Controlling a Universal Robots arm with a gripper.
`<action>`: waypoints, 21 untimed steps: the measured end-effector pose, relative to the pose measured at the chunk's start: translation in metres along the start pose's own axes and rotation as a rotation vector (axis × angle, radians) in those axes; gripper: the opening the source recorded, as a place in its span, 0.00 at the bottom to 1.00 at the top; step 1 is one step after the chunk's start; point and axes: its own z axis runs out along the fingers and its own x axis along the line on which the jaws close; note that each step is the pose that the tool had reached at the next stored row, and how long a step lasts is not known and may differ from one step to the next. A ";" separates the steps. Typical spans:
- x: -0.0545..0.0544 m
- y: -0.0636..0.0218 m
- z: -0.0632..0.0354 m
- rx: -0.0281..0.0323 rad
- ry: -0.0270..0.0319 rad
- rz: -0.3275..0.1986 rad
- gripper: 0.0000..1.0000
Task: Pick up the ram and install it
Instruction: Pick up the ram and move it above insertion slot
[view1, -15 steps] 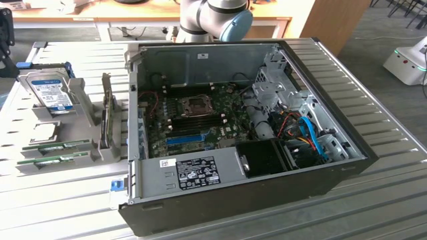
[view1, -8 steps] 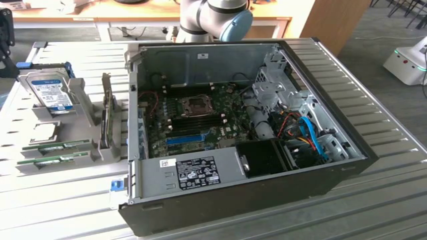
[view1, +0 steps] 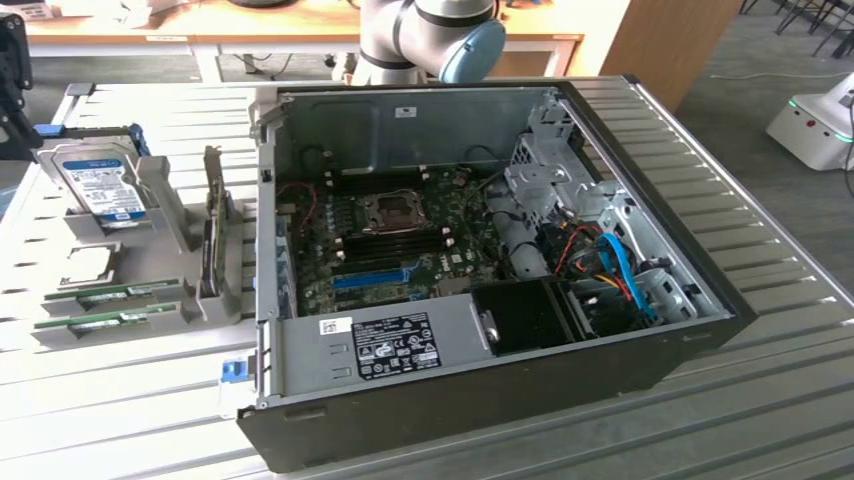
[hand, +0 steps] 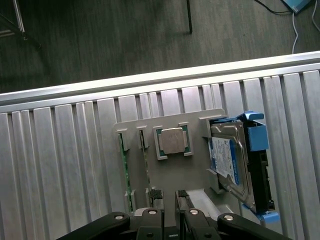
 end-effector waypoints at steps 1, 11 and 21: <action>0.000 0.0000 0.0005 -0.0002 0.0001 0.000 0.24; 0.000 -0.0004 0.0097 -0.0001 0.0001 0.000 0.24; 0.000 -0.0008 0.0202 -0.0002 0.0001 0.000 0.24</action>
